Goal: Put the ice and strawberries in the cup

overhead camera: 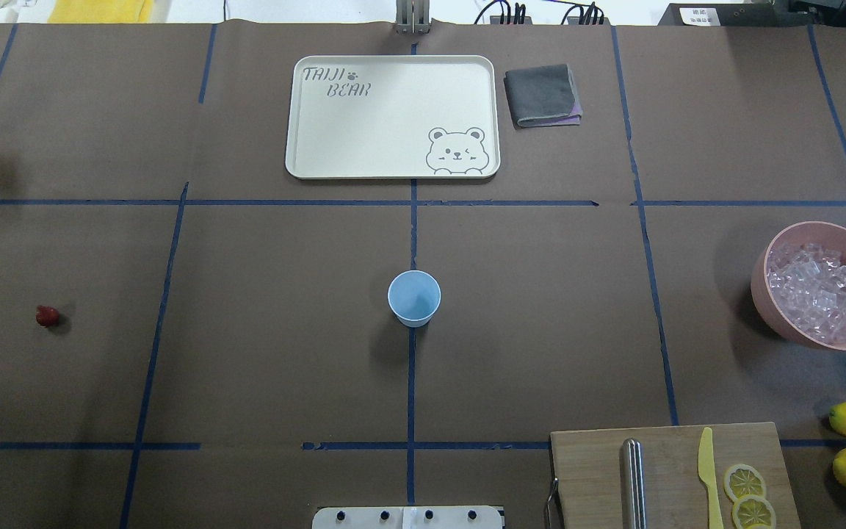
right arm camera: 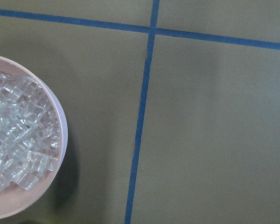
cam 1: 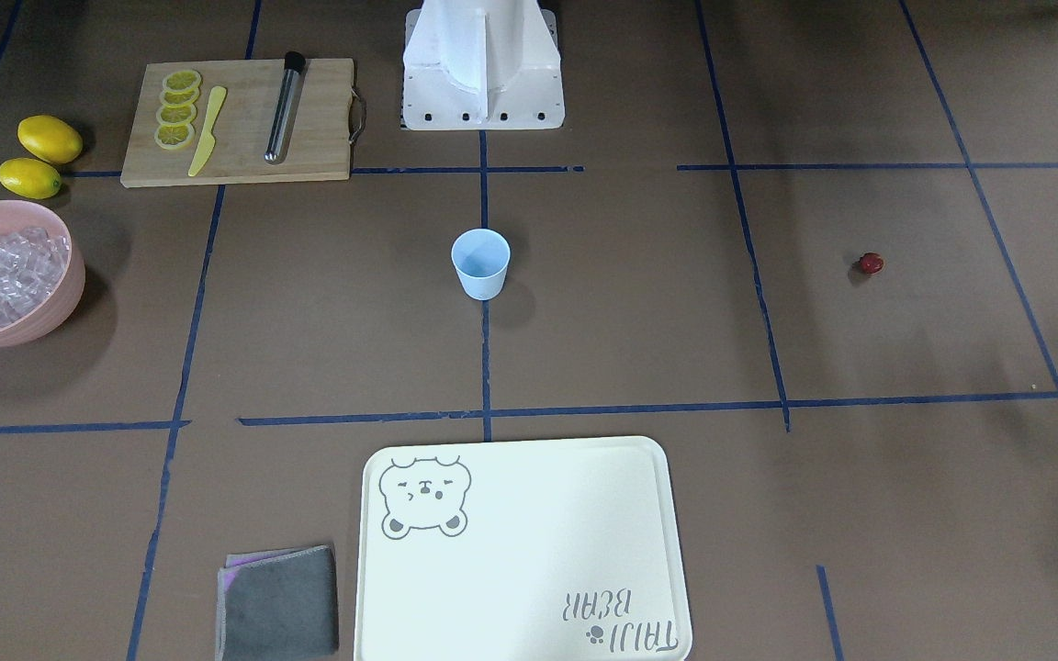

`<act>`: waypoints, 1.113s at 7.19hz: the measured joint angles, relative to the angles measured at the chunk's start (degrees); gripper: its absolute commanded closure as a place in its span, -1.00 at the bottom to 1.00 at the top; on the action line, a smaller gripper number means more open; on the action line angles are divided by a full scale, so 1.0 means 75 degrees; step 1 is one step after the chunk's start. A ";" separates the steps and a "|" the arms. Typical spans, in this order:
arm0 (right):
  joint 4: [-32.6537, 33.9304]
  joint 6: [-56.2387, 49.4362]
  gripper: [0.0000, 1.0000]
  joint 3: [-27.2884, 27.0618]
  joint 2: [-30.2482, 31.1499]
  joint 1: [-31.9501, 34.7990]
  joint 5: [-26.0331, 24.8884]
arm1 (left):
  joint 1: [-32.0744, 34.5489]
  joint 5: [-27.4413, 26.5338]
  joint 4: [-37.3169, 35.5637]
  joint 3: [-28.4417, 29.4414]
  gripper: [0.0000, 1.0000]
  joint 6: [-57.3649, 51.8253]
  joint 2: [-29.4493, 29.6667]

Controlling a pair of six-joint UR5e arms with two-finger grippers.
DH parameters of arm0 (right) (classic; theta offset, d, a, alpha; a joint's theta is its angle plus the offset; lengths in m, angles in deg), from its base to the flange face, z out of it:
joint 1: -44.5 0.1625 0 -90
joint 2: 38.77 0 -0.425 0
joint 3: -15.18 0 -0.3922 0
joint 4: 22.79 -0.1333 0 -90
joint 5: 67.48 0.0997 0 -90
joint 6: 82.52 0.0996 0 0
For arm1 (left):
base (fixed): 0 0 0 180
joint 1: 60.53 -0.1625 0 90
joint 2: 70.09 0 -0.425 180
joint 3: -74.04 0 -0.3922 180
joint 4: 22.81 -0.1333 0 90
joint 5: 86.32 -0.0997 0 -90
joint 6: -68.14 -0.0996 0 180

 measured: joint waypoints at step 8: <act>-0.0899 0.0189 -0.99 -0.1027 -0.0275 -0.0901 -0.0041 | 0.0000 0.0006 0.0000 0.0067 -1.00 0.0031 0.0012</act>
